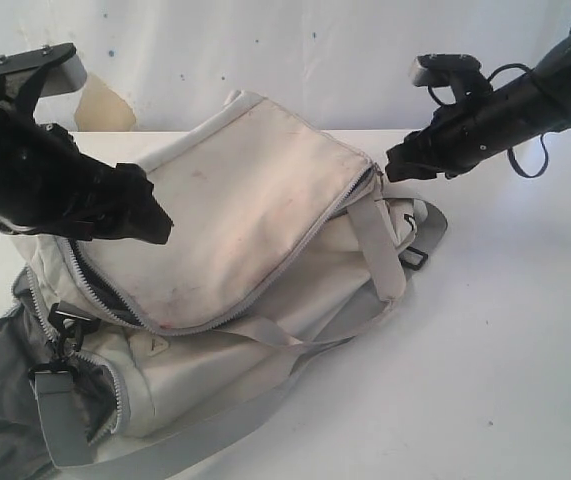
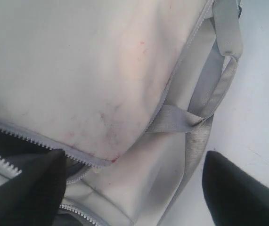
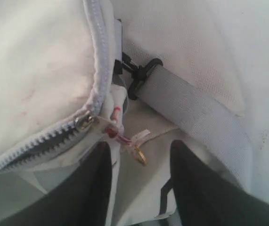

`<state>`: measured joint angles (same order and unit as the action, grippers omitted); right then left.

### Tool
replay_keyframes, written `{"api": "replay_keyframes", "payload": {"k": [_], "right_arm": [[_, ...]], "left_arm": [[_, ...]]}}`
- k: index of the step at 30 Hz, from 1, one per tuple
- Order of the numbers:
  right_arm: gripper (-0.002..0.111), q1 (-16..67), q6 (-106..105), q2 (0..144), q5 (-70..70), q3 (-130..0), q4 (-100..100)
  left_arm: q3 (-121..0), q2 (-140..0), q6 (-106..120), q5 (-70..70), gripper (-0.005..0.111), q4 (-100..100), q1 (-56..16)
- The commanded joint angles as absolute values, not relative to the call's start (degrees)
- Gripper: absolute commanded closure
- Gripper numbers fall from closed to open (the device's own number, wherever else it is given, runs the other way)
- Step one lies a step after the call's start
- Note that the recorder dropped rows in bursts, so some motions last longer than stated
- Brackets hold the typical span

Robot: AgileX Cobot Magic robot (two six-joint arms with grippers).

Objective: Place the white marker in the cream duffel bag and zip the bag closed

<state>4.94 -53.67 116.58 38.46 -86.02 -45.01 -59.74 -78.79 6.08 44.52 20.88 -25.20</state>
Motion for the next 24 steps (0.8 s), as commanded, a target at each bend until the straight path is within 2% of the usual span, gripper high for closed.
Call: {"api": "replay_keyframes", "payload": {"k": [1,7,15,18,22,24], "right_arm": [[0.07,4.67,-62.01,118.17,39.24,-86.19,-45.76],[0.07,4.67,-72.26,120.94,38.73,-86.19,-58.14],[0.072,6.6,-80.14,123.45,33.95,-86.19,-59.07],[0.083,6.95,-81.34,124.39,33.7,-86.19,-59.33],[0.109,6.94,-81.34,124.65,33.6,-86.19,-59.69],[0.108,6.94,-81.08,124.52,33.6,-86.19,-59.69]], "left_arm": [[-60.04,-78.66,6.24,42.53,0.014,21.51,-25.23],[-60.04,-78.66,6.38,41.12,0.014,21.4,-25.23],[-60.04,-78.66,6.38,41.12,0.014,21.4,-25.23],[-60.04,-78.66,6.38,41.12,0.014,21.4,-25.23],[-60.04,-78.66,6.38,41.12,0.014,21.4,-25.23],[-60.04,-78.66,6.38,41.12,0.014,21.4,-25.23]]}}
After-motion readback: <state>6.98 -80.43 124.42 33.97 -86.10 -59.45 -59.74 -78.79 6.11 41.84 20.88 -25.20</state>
